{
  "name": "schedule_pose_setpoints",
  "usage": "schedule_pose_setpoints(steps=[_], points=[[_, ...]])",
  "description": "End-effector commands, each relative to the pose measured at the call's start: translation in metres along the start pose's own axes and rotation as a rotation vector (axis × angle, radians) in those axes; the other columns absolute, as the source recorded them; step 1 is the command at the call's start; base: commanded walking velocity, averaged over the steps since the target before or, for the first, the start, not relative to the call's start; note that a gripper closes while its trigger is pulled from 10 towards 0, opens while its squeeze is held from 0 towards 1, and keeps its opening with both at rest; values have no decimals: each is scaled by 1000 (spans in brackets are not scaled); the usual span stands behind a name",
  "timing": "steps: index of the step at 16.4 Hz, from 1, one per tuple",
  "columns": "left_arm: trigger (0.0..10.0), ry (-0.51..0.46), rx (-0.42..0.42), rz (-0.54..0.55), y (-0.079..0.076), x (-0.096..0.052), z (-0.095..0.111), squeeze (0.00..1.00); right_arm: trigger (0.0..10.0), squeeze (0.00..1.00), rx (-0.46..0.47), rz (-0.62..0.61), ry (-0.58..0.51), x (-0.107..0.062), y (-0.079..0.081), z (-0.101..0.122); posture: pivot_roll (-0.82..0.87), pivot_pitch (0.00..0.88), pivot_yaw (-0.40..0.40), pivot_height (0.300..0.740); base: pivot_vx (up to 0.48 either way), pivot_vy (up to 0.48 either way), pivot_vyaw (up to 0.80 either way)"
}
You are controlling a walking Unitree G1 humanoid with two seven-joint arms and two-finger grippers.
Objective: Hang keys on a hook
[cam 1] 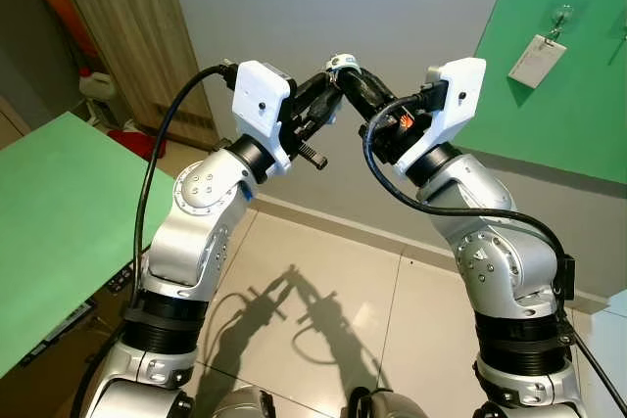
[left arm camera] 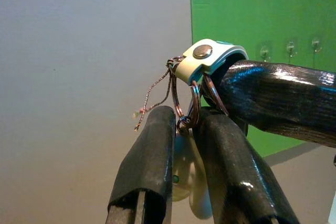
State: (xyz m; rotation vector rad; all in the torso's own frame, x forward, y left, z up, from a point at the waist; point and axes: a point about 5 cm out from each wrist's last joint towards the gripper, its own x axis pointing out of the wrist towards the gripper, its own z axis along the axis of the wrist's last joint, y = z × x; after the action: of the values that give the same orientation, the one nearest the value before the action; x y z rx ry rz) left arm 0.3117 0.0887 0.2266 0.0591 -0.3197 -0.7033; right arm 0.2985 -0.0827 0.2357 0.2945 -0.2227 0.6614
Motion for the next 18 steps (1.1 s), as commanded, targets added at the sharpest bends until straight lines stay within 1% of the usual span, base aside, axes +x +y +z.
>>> schedule_pose_setpoints(steps=[1,3,4,5,7,11,14,16,17,18], points=[[10000,-13,14,-11,-1,4,6,0,10000,0,-6,35,-17,1,7,5,16,120,10,740,0,0,0],[9843,-21,17,6,2,5,8,0,10000,0,-8,31,-15,1,6,5,17,118,10,740,0,0,0],[4784,-23,18,13,3,5,9,0,10000,0,-8,29,-15,1,6,5,16,120,8,740,0,0,0],[0,-32,18,39,7,4,10,0,10000,0,-9,26,-15,1,6,5,16,120,8,740,0,0,0],[0,-36,20,52,8,5,11,0,10000,0,-10,23,-8,0,5,4,14,116,4,740,0,0,0],[0,-42,19,37,5,7,11,0,10000,0,-15,20,3,-1,4,1,9,97,6,740,0,0,0],[0,-38,31,38,6,7,11,0,10000,0,-21,-17,4,-1,0,0,10,98,12,740,0,0,0],[0,-36,38,44,8,6,12,0,10000,0,-4,-46,-4,-2,-5,-1,13,97,12,740,0,0,0],[0,-35,46,46,9,5,12,0,10000,1000,25,-61,-35,-4,-8,1,15,96,12,740,0,0,0],[0,-32,51,47,11,5,12,0,10000,1000,43,-79,-48,-4,-11,2,15,96,13,740,0,0,0]])
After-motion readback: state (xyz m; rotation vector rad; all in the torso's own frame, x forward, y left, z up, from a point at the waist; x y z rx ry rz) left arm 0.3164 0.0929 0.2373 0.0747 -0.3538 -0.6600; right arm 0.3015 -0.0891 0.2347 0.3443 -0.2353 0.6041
